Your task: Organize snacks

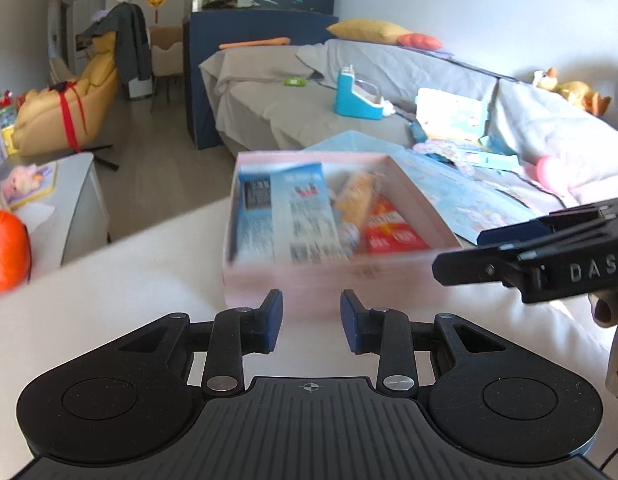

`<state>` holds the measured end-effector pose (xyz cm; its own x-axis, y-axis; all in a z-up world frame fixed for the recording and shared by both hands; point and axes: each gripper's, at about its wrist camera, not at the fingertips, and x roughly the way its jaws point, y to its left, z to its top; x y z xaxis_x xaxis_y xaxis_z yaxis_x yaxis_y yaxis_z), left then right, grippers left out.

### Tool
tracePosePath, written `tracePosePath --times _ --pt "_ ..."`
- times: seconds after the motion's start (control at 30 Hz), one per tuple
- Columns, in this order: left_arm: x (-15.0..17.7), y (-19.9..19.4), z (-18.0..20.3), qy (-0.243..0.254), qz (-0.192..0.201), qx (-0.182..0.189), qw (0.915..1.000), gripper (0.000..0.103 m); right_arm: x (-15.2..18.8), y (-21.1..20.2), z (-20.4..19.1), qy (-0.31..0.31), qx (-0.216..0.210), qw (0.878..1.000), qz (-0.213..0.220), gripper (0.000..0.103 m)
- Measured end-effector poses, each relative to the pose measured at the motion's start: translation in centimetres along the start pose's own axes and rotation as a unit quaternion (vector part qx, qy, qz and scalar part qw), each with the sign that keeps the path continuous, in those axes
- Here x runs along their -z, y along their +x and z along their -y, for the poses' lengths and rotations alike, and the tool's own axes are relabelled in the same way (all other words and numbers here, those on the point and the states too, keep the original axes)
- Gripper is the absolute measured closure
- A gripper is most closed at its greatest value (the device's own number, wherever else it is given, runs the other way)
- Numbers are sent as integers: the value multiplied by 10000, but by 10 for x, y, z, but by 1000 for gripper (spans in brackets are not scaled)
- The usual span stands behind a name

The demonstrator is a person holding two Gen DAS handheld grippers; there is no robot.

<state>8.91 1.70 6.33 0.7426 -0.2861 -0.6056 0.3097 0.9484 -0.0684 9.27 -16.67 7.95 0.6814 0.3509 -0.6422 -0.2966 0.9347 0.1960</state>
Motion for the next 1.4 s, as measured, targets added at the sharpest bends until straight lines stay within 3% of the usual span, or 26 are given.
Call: tracePosePath --times 0.13,0.3,0.37,0.47,0.5,0.53,0.63,0.77,0.87,1.03,1.4 --pt "41 -24 5 -86 -57 -59 9999 67 36 -16 -12 -154 13 9999 -49 33" --pt "79 -41 2 -439 -158 -326 9984 67 76 -19 3 821 -442 9950 -366 33" --pt "84 -39 3 -527 -136 -431 9976 67 94 -16 0 785 -180 9959 -402 33" --pt "90 -26 13 -463 -201 -540 9973 67 113 -11 -17 157 360 9987 -314 33" --pt "92 -20 16 -542 -310 -495 9968 65 116 -11 -24 -78 517 9983 -259 33" --pt "95 -19 21 -530 -163 -540 9970 61 117 -11 -29 -247 637 9974 -241 32" --pt "101 -15 38 -353 -69 -704 9969 46 117 -7 -31 -374 859 9952 -297 17" --pt "104 -17 42 -572 47 -831 9949 46 117 3 -21 -319 1204 9918 -284 0" --pt "105 -18 41 -874 143 -907 9919 47 120 4 -16 -240 1181 9925 -219 0" --pt "102 -13 58 -485 73 -1323 9900 46 131 2 -13 -341 1134 9928 154 0" --pt "103 -15 53 -581 84 -1259 9903 46 131 3 -11 -289 1155 9925 261 0"
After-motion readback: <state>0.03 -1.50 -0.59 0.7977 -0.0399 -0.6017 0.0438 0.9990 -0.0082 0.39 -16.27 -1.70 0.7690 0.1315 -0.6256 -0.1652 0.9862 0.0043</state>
